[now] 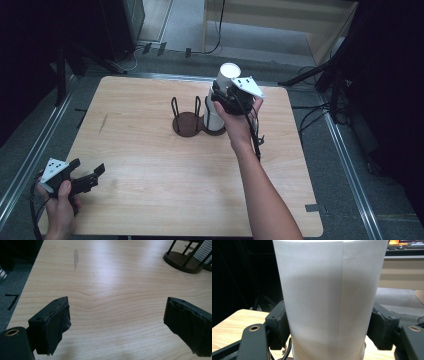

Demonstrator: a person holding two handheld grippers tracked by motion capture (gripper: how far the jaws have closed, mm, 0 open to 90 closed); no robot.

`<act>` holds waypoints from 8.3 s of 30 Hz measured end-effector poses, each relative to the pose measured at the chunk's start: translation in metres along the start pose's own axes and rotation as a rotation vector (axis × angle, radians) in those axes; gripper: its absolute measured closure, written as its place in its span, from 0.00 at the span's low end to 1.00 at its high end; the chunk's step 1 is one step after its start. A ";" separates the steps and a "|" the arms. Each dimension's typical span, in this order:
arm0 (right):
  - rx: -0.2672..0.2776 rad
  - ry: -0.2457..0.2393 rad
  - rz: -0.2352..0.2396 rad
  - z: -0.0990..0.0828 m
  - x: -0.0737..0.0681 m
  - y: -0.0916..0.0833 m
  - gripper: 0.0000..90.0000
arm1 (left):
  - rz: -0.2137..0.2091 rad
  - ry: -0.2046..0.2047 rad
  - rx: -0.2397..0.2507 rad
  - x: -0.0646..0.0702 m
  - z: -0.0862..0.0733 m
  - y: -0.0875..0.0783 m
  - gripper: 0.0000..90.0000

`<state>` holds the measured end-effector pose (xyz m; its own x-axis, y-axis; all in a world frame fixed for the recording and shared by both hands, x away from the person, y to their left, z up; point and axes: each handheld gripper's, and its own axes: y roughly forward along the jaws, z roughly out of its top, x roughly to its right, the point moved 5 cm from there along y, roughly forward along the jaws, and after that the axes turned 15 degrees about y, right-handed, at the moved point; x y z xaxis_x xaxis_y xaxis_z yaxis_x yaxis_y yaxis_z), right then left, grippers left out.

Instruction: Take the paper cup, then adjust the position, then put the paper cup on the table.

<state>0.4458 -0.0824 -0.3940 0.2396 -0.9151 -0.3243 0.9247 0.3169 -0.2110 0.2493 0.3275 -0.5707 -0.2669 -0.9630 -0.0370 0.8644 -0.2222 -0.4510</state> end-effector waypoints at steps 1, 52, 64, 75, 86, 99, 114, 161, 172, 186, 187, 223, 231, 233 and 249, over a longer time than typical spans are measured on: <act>0.000 0.000 0.000 0.000 0.000 0.000 0.32 | 0.000 0.000 0.000 0.000 0.000 0.000 0.08; -0.076 -0.142 -0.021 -0.118 0.057 -0.120 0.30 | -0.402 0.164 0.098 0.153 0.104 0.035 0.00; -0.085 -0.264 0.014 -0.142 0.042 -0.125 0.31 | -0.508 0.258 0.093 0.208 0.124 0.048 0.00; -0.083 -0.402 0.034 -0.163 0.024 -0.124 0.32 | -0.563 0.310 0.045 0.226 0.116 0.053 0.01; -0.079 -0.484 0.047 -0.172 0.017 -0.124 0.33 | -0.628 0.323 0.037 0.233 0.115 0.050 0.07; -0.075 -0.553 0.084 -0.183 0.007 -0.124 0.34 | -0.657 0.366 0.058 0.242 0.115 0.044 0.14; -0.065 -0.607 0.148 -0.190 -0.003 -0.126 0.35 | -0.676 0.408 0.061 0.250 0.113 0.042 0.18; -0.102 -0.588 0.284 -0.189 -0.006 -0.131 0.18 | -0.641 0.402 0.143 0.237 0.116 0.037 0.41; -0.110 -0.471 0.257 -0.174 0.000 -0.134 0.13 | -0.587 0.345 0.268 0.226 0.120 0.035 0.41; -0.124 -0.294 0.221 -0.168 0.004 -0.131 0.11 | -0.518 0.221 0.380 0.210 0.117 0.045 0.40; -0.125 -0.274 0.221 -0.167 0.004 -0.131 0.11 | -0.515 0.217 0.384 0.210 0.117 0.045 0.40; -0.224 0.311 0.218 -0.146 -0.001 -0.131 0.02 | -0.487 0.162 0.525 0.203 0.119 0.049 0.40; -0.218 0.487 0.184 -0.142 -0.008 -0.130 0.00 | -0.499 0.170 0.538 0.210 0.117 0.053 0.40; -0.219 0.531 0.202 -0.141 -0.011 -0.131 0.00 | -0.502 0.171 0.538 0.212 0.117 0.054 0.40; -0.260 0.846 0.222 -0.136 -0.014 -0.127 0.00 | -0.512 0.196 0.540 0.223 0.112 0.058 0.40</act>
<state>0.2848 -0.0756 -0.4883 0.0116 -0.3705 -0.9288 0.7628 0.6039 -0.2313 0.2876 0.0832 -0.5057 -0.7170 -0.6865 -0.1206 0.6873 -0.7252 0.0416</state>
